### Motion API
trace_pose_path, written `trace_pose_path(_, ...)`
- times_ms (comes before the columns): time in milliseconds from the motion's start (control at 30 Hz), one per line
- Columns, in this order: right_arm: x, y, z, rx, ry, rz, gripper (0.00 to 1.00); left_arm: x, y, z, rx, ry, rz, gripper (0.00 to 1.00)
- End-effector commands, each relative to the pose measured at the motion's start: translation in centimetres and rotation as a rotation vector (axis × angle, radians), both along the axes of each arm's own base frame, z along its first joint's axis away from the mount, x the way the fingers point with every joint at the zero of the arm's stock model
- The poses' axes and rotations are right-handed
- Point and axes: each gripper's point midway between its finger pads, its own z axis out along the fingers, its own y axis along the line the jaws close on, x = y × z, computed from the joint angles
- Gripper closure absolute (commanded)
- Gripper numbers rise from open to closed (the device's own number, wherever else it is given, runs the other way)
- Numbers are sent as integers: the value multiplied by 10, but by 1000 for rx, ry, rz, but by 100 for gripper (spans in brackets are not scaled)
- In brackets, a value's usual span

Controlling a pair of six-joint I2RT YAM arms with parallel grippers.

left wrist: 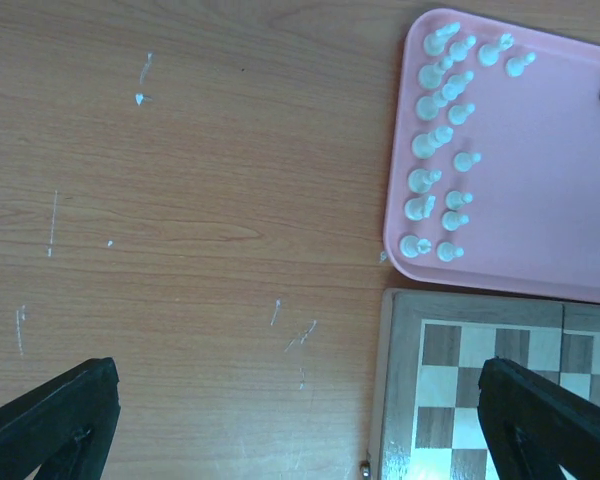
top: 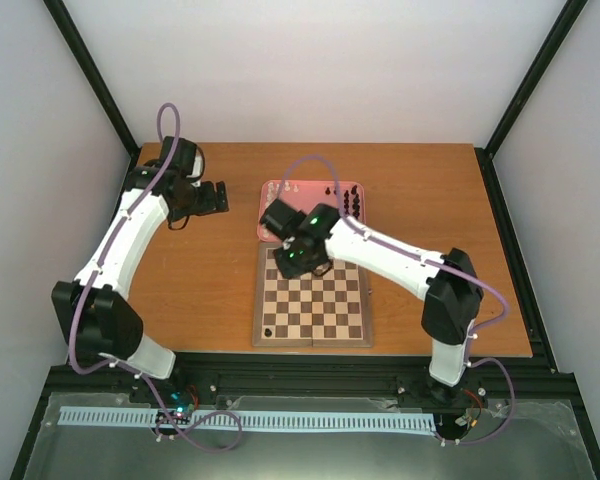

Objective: Set up the chess pieces on the board
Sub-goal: Place the chess piece on the chessboard.

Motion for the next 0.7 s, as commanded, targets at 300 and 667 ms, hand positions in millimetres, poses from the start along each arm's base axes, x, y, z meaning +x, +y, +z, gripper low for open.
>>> trace_pose_path(300,-85,68,-55,-91,118,160,97,-50,10,22,-1,-52,-11,0)
trace_pose_path(667,-105,83,-77,-109,168,216,97,-64,13,26,2,-67,-10,0)
